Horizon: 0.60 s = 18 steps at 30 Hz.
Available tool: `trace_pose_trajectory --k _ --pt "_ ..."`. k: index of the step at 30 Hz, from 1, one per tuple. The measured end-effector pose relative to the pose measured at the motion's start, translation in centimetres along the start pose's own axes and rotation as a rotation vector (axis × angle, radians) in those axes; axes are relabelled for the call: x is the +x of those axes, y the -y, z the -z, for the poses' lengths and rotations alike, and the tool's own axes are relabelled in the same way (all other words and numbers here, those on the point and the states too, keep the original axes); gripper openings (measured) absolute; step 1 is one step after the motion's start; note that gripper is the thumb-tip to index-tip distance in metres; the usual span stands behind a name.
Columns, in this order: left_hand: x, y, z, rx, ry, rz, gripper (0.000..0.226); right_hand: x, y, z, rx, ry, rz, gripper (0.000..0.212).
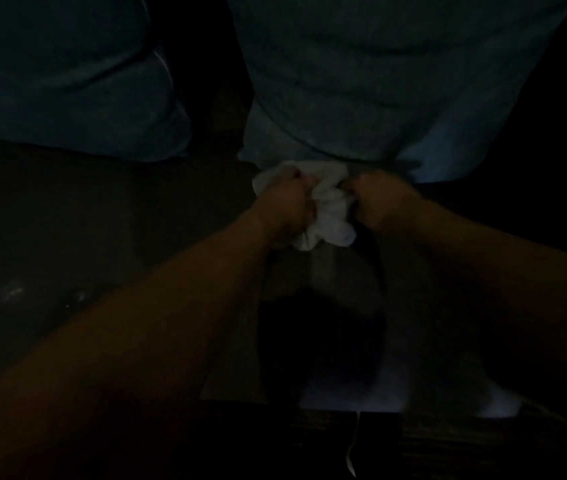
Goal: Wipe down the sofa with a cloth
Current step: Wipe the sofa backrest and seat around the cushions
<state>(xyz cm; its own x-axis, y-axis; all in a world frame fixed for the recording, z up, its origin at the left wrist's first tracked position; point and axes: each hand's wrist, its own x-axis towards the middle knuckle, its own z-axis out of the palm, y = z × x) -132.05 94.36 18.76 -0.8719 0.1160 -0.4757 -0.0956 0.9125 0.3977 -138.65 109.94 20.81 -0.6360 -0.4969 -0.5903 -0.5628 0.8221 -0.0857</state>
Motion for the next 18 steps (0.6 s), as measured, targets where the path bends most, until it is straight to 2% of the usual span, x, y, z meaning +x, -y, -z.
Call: trace_pose_trajectory --k 2,4,7,9,11,14,15,18 --pt "1.9 1.9 -1.9 0.107 0.005 0.014 0.067 1.7 0.9 -2.3 -0.013 0.096 -0.05 0.062" --pt "1.4 2.9 -6.4 0.151 -0.119 0.106 0.07 2.6 1.6 -4.6 -0.085 0.127 -0.082 0.071" --pt "1.1 3.2 -9.5 0.166 -0.37 0.116 0.062 2.6 1.6 -6.8 -0.192 -0.033 -0.155 0.074" --pt "1.5 3.3 -9.8 0.207 -0.446 0.097 0.062 2.9 1.1 -7.9 -0.231 -0.058 -0.14 0.079" --pt "1.5 3.4 -10.2 0.209 -0.437 0.099 0.061 2.9 1.2 -8.5 -0.224 -0.038 -0.149 0.087" --pt "1.6 3.6 -10.3 0.196 -0.382 0.092 0.067 2.0 2.1 -7.8 -0.186 -0.037 -0.263 0.1" --pt "1.7 3.8 -10.2 0.169 -0.368 0.084 0.069 2.0 1.9 -7.7 -0.16 -0.059 -0.24 0.096" --pt "2.6 4.5 -10.7 0.1 -0.351 0.066 0.072 3.4 0.2 -9.9 -0.016 -0.25 0.015 0.09"
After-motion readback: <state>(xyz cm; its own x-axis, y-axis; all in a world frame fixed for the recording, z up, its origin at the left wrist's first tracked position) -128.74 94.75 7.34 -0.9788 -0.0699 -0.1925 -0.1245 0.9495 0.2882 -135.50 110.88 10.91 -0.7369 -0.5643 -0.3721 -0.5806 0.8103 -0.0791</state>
